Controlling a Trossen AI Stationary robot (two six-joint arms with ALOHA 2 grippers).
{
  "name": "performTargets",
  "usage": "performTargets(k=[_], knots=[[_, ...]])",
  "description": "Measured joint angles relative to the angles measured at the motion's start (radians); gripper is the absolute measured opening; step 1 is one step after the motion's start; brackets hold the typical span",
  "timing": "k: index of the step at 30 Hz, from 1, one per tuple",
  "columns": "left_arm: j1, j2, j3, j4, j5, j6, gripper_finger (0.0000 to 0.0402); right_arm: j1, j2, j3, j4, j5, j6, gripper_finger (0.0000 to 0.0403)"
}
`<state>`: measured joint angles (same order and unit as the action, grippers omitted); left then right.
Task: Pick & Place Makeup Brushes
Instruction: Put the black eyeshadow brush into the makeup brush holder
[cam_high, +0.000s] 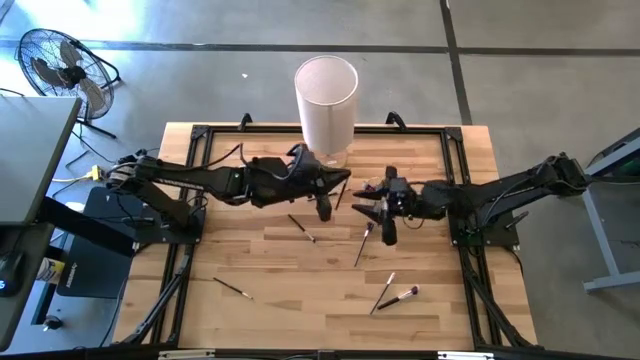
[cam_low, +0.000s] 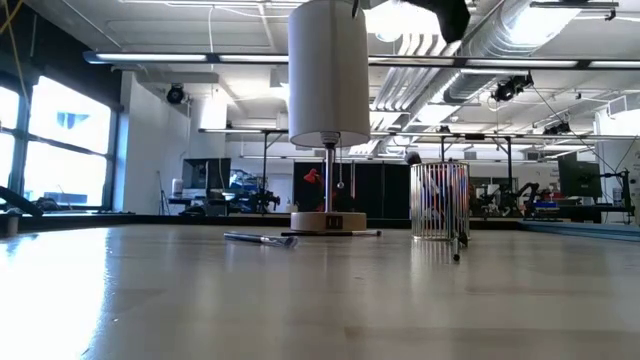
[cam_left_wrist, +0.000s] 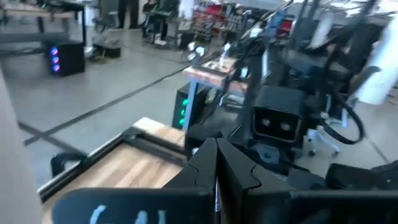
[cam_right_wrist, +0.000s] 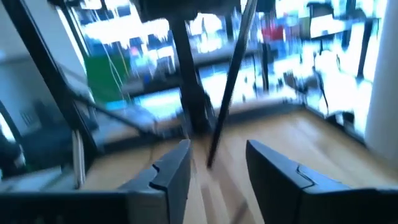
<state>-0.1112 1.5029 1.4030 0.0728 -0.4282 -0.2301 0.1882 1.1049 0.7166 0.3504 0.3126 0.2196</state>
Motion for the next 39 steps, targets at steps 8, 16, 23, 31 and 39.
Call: performTargets(k=[8, 16, 23, 31, 39], knots=[[0.0, 0.048, 0.016, 0.077, 0.119, 0.016, 0.0, -0.029, 0.0, 0.04, 0.103, -0.007, -0.019, 0.0161], [0.0, 0.089, 0.017, 0.17, 0.187, -0.004, 0.0, -0.038, 0.0, 0.05, 0.09, -0.032, -0.019, 0.0135], [0.001, 0.103, 0.017, 0.172, 0.183, -0.007, 0.0001, -0.038, 0.0, 0.051, 0.074, -0.056, -0.055, 0.0013], [0.0, 0.101, 0.018, 0.113, 0.125, 0.025, 0.0036, -0.038, 0.0, 0.051, -0.031, 0.004, -0.062, 0.0011], [0.0, 0.05, 0.019, -0.019, 0.102, 0.066, 0.009, -0.038, -0.075, -0.056, -0.105, 0.173, -0.066, 0.0008]])
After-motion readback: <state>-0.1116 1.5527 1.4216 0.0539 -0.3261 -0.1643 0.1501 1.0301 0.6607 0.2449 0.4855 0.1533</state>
